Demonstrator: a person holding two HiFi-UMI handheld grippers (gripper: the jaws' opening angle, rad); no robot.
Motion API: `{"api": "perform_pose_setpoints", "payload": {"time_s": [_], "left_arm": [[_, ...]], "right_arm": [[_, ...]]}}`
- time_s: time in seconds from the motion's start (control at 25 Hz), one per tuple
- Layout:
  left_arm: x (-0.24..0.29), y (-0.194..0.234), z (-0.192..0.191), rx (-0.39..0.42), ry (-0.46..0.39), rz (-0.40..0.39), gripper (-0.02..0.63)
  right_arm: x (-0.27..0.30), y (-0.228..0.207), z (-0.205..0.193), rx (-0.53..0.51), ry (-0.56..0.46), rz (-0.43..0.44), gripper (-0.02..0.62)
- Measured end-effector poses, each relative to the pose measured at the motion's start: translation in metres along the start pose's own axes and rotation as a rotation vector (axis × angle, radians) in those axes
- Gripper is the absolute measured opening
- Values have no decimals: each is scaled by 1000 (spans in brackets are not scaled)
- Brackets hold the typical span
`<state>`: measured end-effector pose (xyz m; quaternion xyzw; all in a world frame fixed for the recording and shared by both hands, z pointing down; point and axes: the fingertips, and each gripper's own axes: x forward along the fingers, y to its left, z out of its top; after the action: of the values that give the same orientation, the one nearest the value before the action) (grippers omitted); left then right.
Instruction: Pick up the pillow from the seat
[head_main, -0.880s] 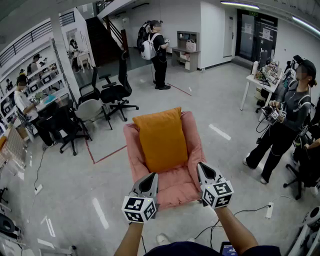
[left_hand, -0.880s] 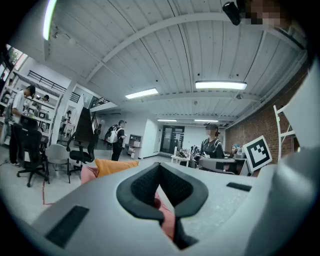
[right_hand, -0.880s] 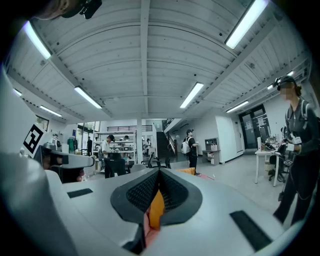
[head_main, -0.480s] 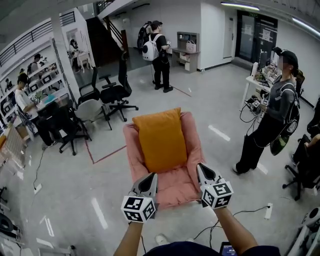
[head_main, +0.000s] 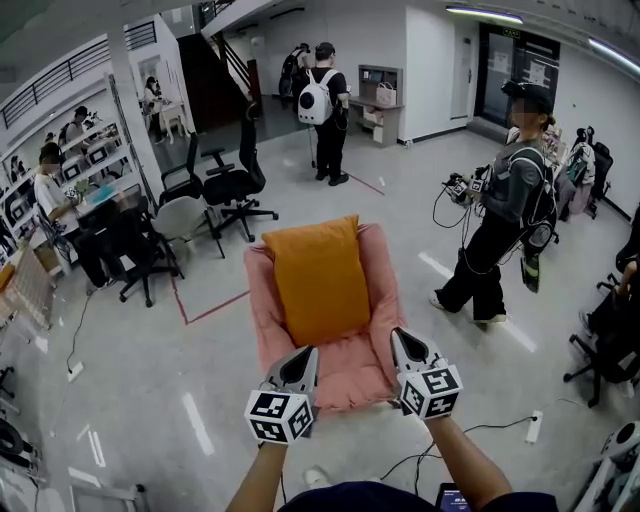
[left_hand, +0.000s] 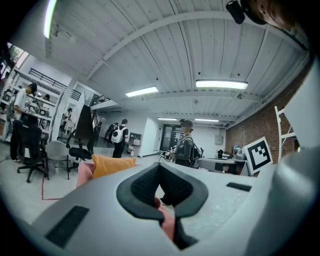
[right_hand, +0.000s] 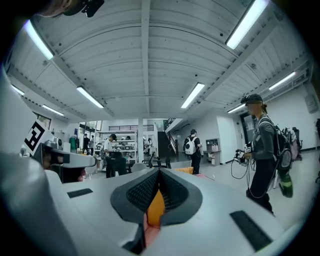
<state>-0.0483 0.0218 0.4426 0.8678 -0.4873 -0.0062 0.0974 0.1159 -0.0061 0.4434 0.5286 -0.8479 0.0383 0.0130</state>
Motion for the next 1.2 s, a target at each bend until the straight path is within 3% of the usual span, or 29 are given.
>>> {"api": "perform_pose_setpoints", "payload": {"time_s": [0.76, 1.2], "left_arm": [[10, -72, -19, -5, 1, 28, 5], [10, -70, -13, -25, -3, 66, 5]], "right_arm": [[-43, -33, -13, -7, 26, 87, 18], [-51, -44, -20, 1, 59, 119, 18]]}}
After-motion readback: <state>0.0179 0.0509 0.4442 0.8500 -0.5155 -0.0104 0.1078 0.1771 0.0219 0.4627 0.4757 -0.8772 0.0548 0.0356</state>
